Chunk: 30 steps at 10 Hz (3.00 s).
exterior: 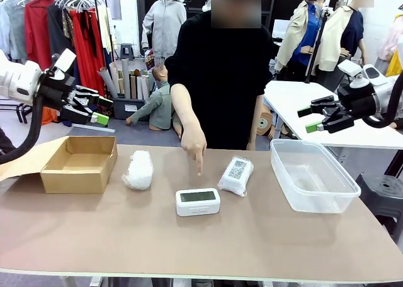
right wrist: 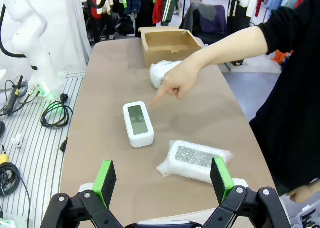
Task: Separate and place wrapped and unwrapped clocks.
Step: Pick up the Digital clock indicated by the person.
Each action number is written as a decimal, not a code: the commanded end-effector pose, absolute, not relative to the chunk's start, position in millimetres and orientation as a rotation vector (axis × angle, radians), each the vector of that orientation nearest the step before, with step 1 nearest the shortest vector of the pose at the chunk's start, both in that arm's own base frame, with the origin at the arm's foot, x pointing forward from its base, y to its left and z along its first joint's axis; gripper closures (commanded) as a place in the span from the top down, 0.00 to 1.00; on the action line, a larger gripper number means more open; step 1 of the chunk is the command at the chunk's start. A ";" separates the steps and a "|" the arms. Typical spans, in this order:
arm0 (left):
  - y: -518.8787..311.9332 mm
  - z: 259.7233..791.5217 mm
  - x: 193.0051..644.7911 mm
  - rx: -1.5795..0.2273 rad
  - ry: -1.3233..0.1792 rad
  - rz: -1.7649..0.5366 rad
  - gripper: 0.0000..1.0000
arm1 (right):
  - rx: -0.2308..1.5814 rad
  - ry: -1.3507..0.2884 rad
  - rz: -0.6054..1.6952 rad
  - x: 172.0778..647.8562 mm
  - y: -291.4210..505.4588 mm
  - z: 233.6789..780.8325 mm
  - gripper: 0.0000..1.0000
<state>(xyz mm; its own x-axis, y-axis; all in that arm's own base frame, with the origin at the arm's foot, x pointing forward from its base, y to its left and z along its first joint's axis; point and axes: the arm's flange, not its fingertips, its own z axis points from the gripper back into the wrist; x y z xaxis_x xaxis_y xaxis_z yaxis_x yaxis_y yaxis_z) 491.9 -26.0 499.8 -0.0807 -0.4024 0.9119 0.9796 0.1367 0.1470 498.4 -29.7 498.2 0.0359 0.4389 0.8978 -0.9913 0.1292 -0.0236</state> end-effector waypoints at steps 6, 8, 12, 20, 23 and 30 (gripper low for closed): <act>-25.3 499.5 491.8 -0.732 -1.059 -1.334 1.00 | 0.779 -0.922 1.298 496.9 -29.3 499.6 1.00; -25.3 499.5 491.8 -0.732 -1.059 -1.334 1.00 | 0.779 -0.922 1.298 496.9 -29.3 499.6 1.00; -25.3 499.5 491.8 -0.732 -1.059 -1.334 1.00 | 0.779 -0.922 1.298 496.9 -29.3 499.6 1.00; -25.3 499.5 491.8 -0.732 -1.059 -1.334 1.00 | 0.624 -0.809 1.348 463.6 39.3 556.7 1.00; -25.3 499.5 491.8 -0.732 -1.059 -1.334 1.00 | 0.534 -0.692 1.393 441.3 75.9 570.2 1.00; -25.3 499.5 491.8 -0.732 -1.059 -1.334 1.00 | 0.471 -0.462 1.464 412.1 128.6 553.2 1.00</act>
<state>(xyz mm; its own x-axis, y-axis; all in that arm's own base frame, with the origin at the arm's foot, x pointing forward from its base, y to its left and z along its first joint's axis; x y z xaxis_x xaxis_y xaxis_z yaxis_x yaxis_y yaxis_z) 492.1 -25.9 499.1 -0.0793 -0.4028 0.9119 0.9798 0.1371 0.1457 414.3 128.9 554.1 0.0315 0.8065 0.5904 -0.9993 0.0369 0.0029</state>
